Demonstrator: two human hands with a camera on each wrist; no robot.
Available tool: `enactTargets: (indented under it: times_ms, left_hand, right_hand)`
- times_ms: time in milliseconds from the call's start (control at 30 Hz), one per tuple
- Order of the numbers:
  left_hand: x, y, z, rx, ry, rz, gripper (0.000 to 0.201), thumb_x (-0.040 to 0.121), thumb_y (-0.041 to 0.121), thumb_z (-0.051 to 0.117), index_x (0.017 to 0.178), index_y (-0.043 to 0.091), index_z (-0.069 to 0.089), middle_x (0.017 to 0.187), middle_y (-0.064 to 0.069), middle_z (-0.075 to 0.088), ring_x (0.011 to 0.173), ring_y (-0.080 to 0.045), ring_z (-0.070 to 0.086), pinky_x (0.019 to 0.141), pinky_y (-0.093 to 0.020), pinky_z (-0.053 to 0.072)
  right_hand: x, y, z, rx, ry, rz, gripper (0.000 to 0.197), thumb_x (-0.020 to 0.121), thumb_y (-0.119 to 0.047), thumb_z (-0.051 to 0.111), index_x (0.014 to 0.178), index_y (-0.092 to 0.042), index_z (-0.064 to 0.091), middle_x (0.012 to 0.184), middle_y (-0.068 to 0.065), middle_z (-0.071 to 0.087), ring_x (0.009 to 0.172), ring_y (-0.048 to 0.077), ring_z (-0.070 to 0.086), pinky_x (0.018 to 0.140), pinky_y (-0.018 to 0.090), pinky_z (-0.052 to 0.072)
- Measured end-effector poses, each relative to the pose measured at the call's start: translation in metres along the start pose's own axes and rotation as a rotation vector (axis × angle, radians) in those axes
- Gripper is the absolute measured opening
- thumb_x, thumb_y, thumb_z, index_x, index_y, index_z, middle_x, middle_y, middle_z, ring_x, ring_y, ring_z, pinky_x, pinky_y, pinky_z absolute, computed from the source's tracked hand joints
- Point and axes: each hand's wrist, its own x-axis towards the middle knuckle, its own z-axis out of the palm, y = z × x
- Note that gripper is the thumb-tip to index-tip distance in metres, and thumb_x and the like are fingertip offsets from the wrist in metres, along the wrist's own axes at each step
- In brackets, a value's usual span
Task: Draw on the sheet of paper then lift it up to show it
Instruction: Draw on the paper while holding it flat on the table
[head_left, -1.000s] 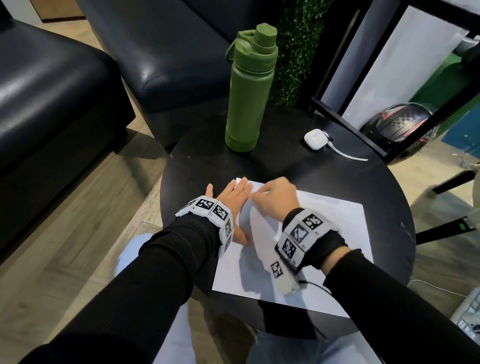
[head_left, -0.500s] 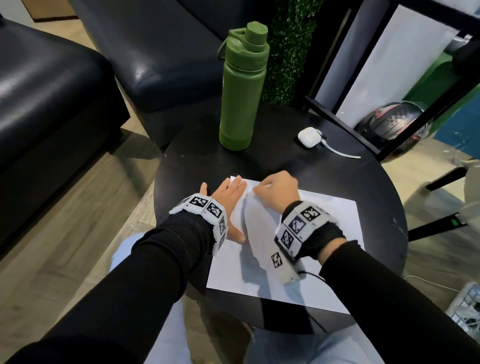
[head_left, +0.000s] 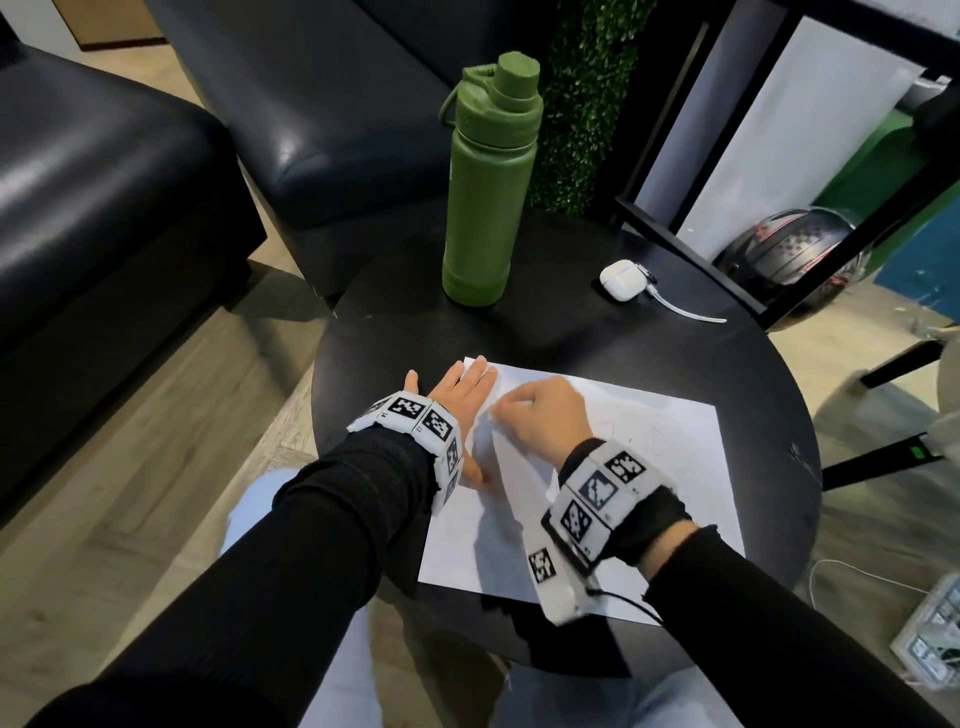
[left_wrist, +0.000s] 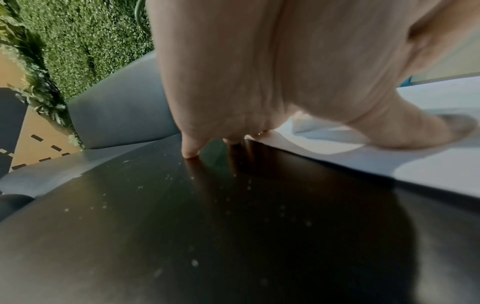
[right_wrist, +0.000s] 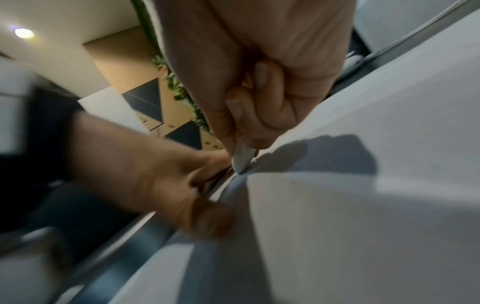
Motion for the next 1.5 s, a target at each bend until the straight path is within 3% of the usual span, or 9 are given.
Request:
enactTargets:
  times_ms: [67, 333, 533, 633, 833, 1000, 1100, 1233, 1500]
  left_hand:
    - [0.0, -0.001, -0.001, 0.001, 0.014, 0.006, 0.116, 0.073, 0.052, 0.068, 0.15, 0.019, -0.011, 0.158, 0.005, -0.017, 0.146, -0.016, -0.012, 0.113, -0.059, 0.001]
    - [0.002, 0.0, 0.001, 0.008, -0.003, -0.003, 0.122, 0.07, 0.056, 0.072, 0.15, 0.019, -0.013, 0.158, 0.005, -0.017, 0.146, -0.016, -0.013, 0.113, -0.06, 0.001]
    - [0.003, 0.0, 0.001, 0.022, 0.003, 0.001, 0.121, 0.068, 0.059, 0.071, 0.15, 0.02, -0.009, 0.158, 0.006, -0.014, 0.146, -0.017, -0.01, 0.112, -0.062, 0.004]
    - [0.003, 0.002, 0.002, 0.028, 0.011, -0.007, 0.12, 0.067, 0.059, 0.07, 0.15, 0.021, -0.007, 0.158, 0.007, -0.012, 0.146, -0.017, -0.008, 0.112, -0.062, 0.005]
    - [0.002, -0.002, 0.002, 0.016, 0.029, 0.003, 0.119, 0.07, 0.052, 0.072, 0.15, 0.019, -0.01, 0.158, 0.004, -0.014, 0.146, -0.017, -0.01, 0.112, -0.062, 0.005]
    - [0.003, -0.002, 0.004, -0.006, -0.012, 0.0, 0.123, 0.07, 0.059, 0.07, 0.15, 0.019, -0.015, 0.158, 0.006, -0.019, 0.146, -0.015, -0.015, 0.112, -0.059, -0.002]
    - [0.002, -0.001, 0.003, -0.002, 0.002, 0.004, 0.12, 0.071, 0.051, 0.073, 0.15, 0.019, -0.012, 0.158, 0.006, -0.017, 0.146, -0.016, -0.013, 0.112, -0.06, 0.0]
    - [0.002, 0.0, 0.002, 0.006, 0.035, 0.008, 0.116, 0.069, 0.049, 0.072, 0.149, 0.021, -0.006, 0.158, 0.006, -0.011, 0.146, -0.017, -0.008, 0.111, -0.063, 0.005]
    - [0.005, 0.001, 0.004, 0.078, -0.021, -0.005, 0.119, 0.071, 0.06, 0.068, 0.149, 0.026, -0.015, 0.157, 0.003, -0.02, 0.146, -0.02, -0.014, 0.111, -0.063, 0.004]
  right_hand:
    - [-0.005, 0.0, 0.002, -0.005, -0.104, 0.001, 0.016, 0.082, -0.013, 0.063, 0.091, -0.008, 0.074, 0.074, 0.0, 0.064, 0.069, 0.011, 0.056, 0.068, 0.021, 0.047]
    - [0.012, 0.001, -0.001, 0.119, 0.079, 0.068, 0.016, 0.082, -0.012, 0.063, 0.091, -0.006, 0.075, 0.085, 0.005, 0.068, 0.091, 0.022, 0.064, 0.091, 0.034, 0.051]
    - [0.013, 0.008, -0.007, 0.165, -0.085, 0.107, 0.013, 0.076, -0.013, 0.07, 0.086, -0.005, 0.074, 0.056, 0.001, 0.057, 0.052, 0.015, 0.047, 0.061, 0.027, 0.044]
    - [0.027, 0.005, -0.013, 0.269, 0.126, 0.128, 0.014, 0.077, -0.011, 0.07, 0.087, -0.004, 0.075, 0.056, -0.001, 0.055, 0.057, 0.016, 0.051, 0.062, 0.028, 0.045]
    - [-0.001, 0.007, 0.006, 0.15, -0.099, 0.087, 0.012, 0.08, -0.012, 0.064, 0.086, -0.009, 0.074, 0.056, -0.003, 0.055, 0.052, 0.008, 0.048, 0.056, 0.019, 0.041]
    - [0.022, 0.002, -0.003, 0.335, 0.106, 0.134, 0.009, 0.079, -0.01, 0.067, 0.08, -0.004, 0.073, 0.056, 0.002, 0.054, 0.052, 0.014, 0.047, 0.056, 0.026, 0.041]
    - [0.007, 0.003, 0.004, 0.216, -0.027, 0.139, 0.011, 0.08, -0.011, 0.064, 0.085, -0.007, 0.073, 0.062, 0.002, 0.058, 0.061, 0.016, 0.052, 0.068, 0.03, 0.05]
    - [-0.012, 0.014, -0.001, 0.239, -0.18, 0.112, 0.006, 0.077, -0.011, 0.069, 0.072, -0.012, 0.072, 0.035, -0.007, 0.052, 0.04, 0.007, 0.046, 0.046, 0.018, 0.039]
    - [0.018, 0.019, -0.009, 0.374, 0.074, 0.173, 0.01, 0.079, -0.009, 0.067, 0.07, -0.012, 0.069, 0.057, 0.002, 0.055, 0.05, 0.014, 0.045, 0.049, 0.022, 0.036]
